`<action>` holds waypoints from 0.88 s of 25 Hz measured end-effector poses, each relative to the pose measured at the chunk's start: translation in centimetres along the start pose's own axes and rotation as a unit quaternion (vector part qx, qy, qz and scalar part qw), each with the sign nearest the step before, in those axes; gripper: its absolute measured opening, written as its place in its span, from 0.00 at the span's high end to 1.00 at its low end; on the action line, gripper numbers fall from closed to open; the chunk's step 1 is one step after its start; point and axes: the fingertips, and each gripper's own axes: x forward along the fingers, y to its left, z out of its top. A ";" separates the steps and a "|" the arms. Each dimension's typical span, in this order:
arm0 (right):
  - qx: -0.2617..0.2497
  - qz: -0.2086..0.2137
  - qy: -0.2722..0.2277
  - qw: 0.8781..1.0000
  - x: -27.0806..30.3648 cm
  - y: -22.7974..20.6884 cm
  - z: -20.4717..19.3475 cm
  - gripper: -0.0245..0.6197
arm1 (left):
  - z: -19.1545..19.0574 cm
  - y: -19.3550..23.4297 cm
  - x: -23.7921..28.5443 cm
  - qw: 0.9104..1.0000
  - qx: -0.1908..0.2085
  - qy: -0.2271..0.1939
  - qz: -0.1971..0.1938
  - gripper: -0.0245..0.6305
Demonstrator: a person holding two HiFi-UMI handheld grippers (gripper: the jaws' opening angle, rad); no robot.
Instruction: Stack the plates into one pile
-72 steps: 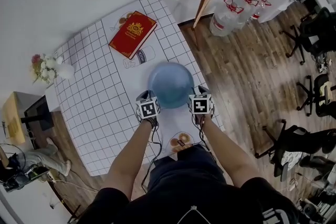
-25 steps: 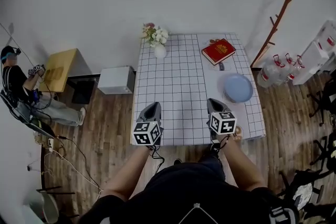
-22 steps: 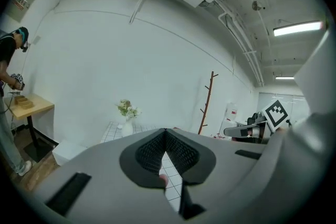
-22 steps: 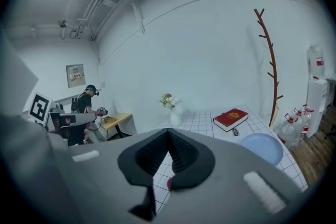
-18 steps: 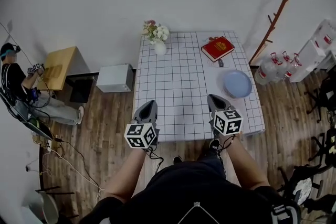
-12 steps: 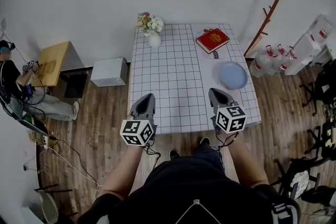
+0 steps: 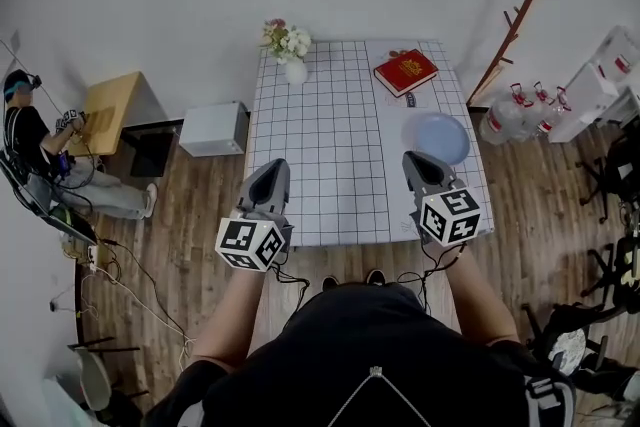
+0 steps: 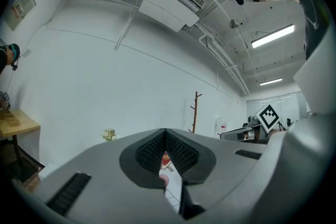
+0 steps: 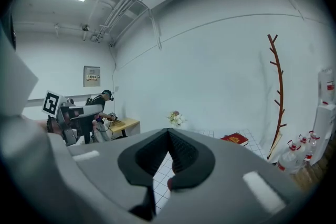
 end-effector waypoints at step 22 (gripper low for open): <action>0.022 -0.002 -0.025 0.999 -1.6 -2.4 -0.6 0.95 | -1.6 -3.8 1.3 1.000 -0.001 -0.011 -0.024 0.97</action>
